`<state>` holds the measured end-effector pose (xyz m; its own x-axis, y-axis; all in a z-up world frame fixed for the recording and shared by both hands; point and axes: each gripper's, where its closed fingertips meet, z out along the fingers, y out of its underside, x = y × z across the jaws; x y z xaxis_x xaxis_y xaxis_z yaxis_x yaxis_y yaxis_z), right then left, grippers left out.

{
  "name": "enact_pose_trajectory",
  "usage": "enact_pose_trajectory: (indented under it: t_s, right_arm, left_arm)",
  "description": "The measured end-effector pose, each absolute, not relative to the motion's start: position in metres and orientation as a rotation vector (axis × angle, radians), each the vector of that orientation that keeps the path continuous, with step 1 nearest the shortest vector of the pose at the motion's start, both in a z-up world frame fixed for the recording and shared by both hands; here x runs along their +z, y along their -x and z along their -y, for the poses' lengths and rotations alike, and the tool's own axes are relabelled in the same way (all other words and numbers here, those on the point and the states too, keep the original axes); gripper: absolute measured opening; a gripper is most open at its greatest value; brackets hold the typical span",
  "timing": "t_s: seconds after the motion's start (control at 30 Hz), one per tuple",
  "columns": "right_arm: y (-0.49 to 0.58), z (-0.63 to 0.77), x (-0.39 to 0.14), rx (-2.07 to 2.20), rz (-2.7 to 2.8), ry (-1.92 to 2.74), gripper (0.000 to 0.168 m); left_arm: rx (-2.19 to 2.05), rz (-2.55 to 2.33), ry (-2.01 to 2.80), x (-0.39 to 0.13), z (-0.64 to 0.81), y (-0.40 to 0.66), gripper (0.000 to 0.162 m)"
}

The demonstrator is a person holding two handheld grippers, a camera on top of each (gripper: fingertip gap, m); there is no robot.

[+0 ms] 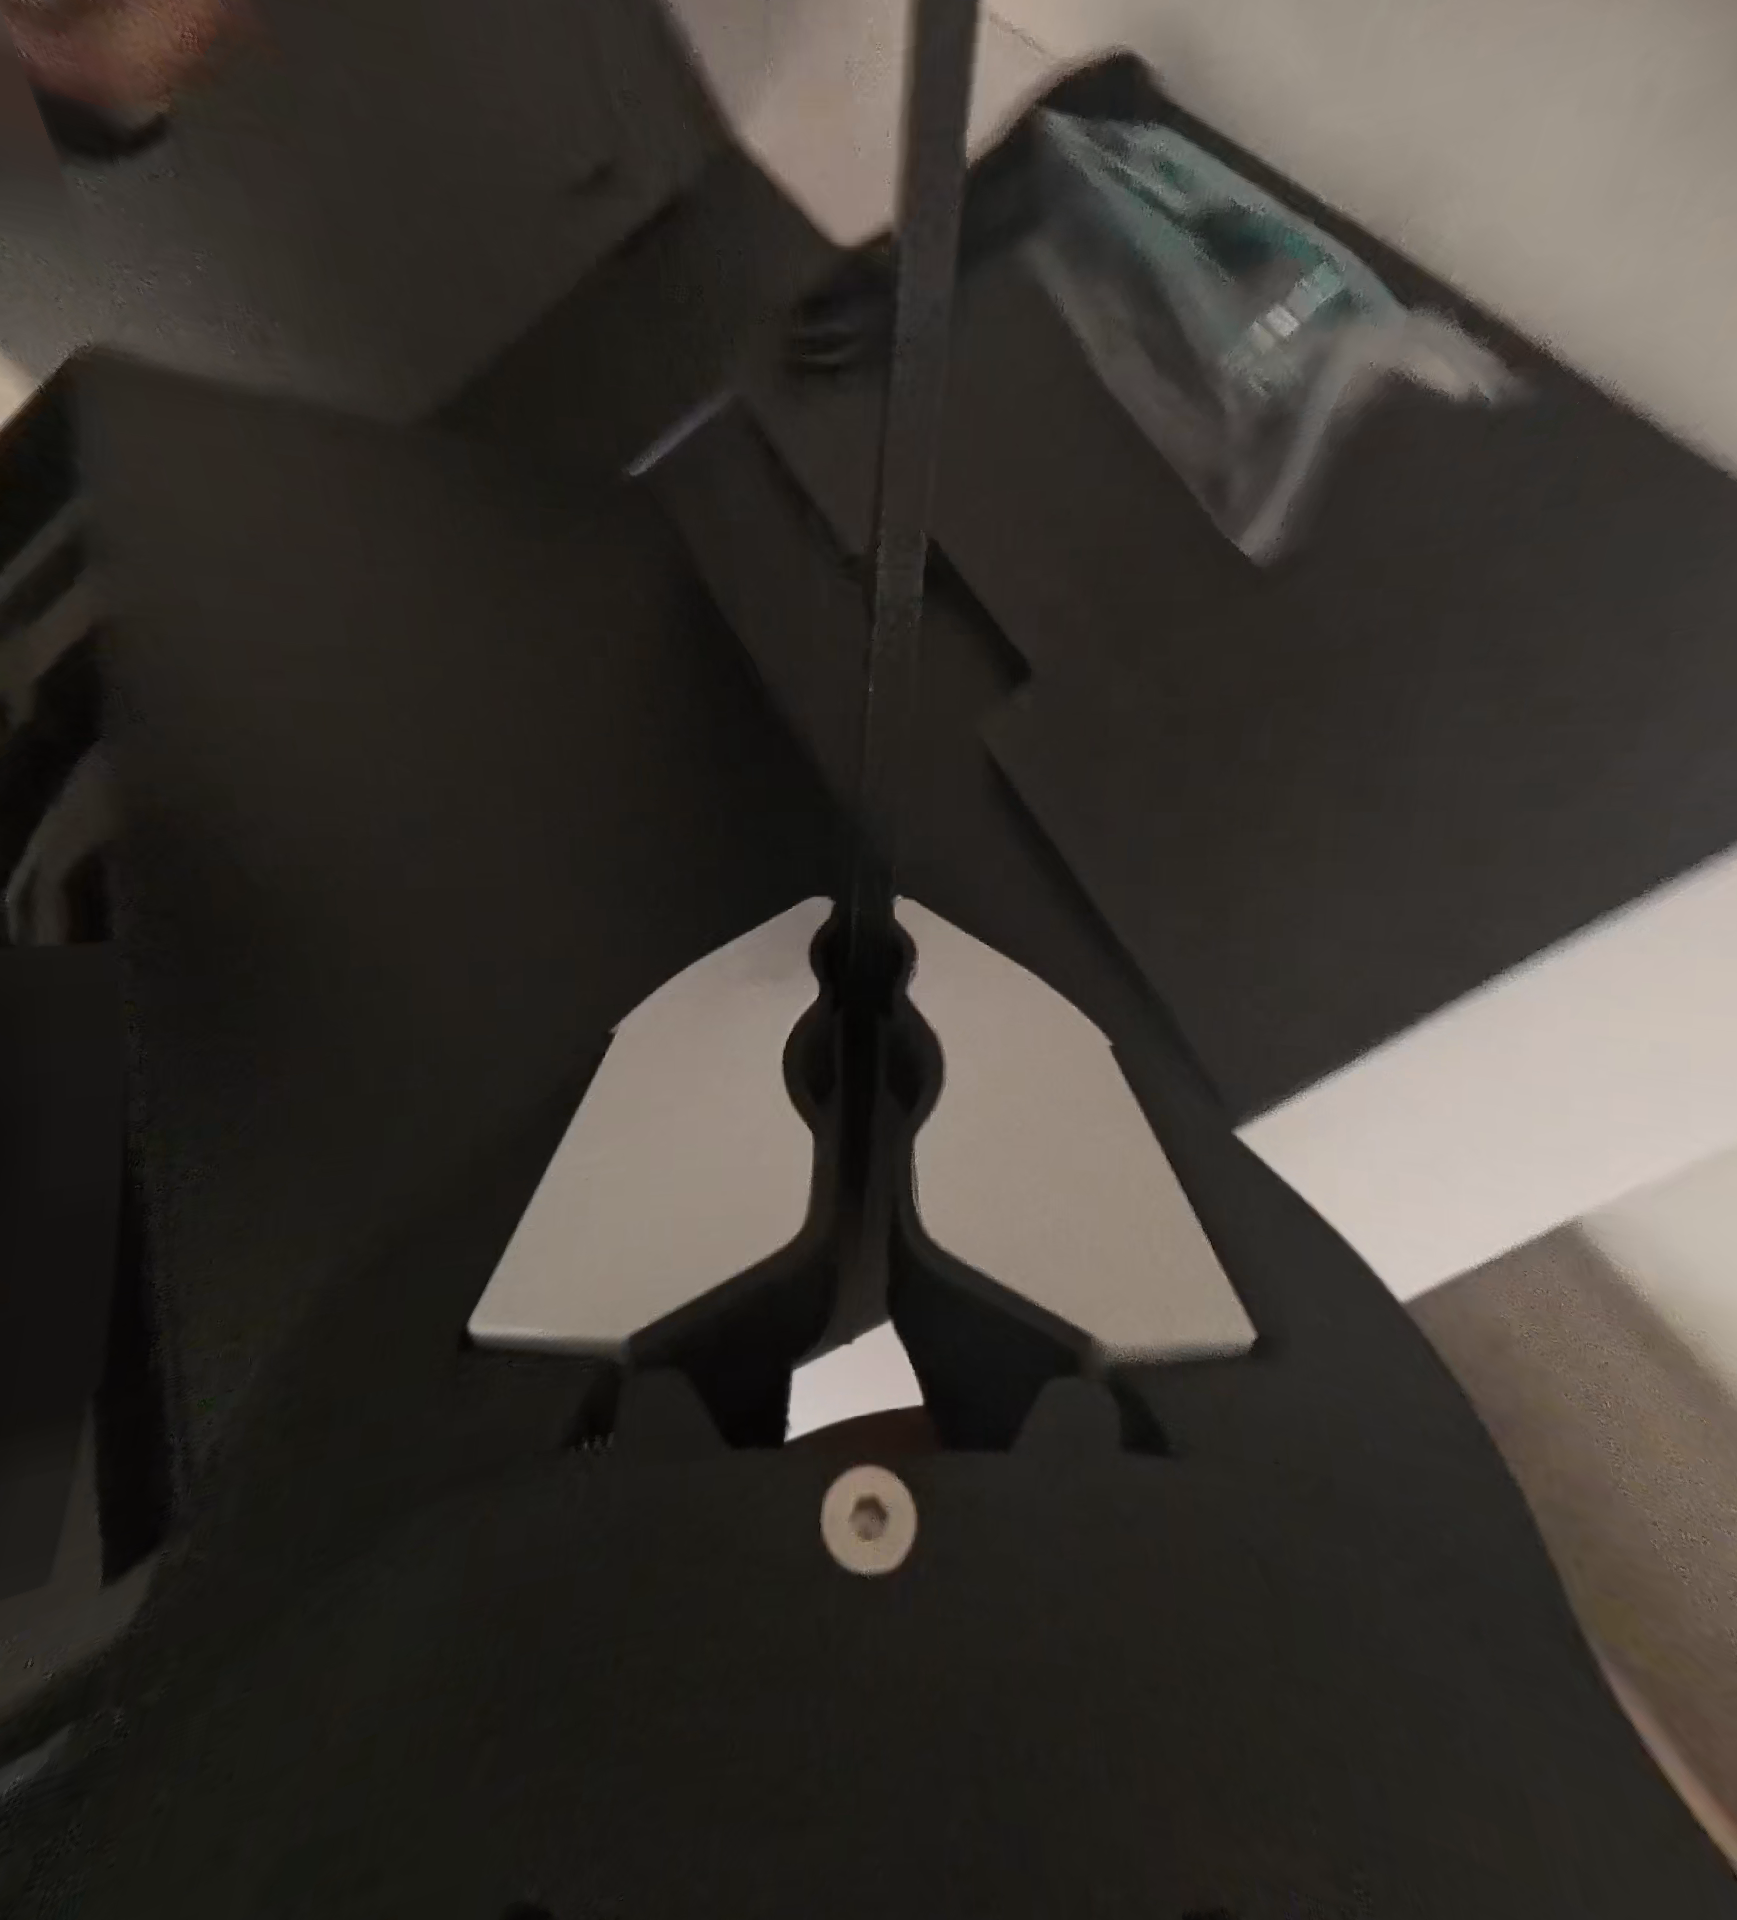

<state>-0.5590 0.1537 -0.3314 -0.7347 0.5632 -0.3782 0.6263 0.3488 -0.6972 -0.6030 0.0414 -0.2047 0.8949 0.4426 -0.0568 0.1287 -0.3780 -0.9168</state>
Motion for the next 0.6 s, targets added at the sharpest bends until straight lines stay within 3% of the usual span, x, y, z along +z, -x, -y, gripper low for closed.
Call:
enact_pose_trajectory:
  t_s: [0.17, 0.33, 0.6]
  right_arm:
    - [0.603, -0.167, -0.388, -1.207, -2.12, -1.53, 0.003]
    - [0.655, -0.17, -0.426, -1.175, -1.807, -1.796, 0.004]
    - [0.712, -0.166, -0.457, -1.2, -1.393, -1.843, 0.004]
  left_arm:
    - [0.604, 0.339, 2.125, -0.242, -0.03, 0.603, 0.025]
    - [0.591, 0.378, 2.105, -0.243, -0.026, 0.582, 0.023]
    - [0.563, 0.599, 2.064, -0.245, 0.018, 0.566, 0.022]
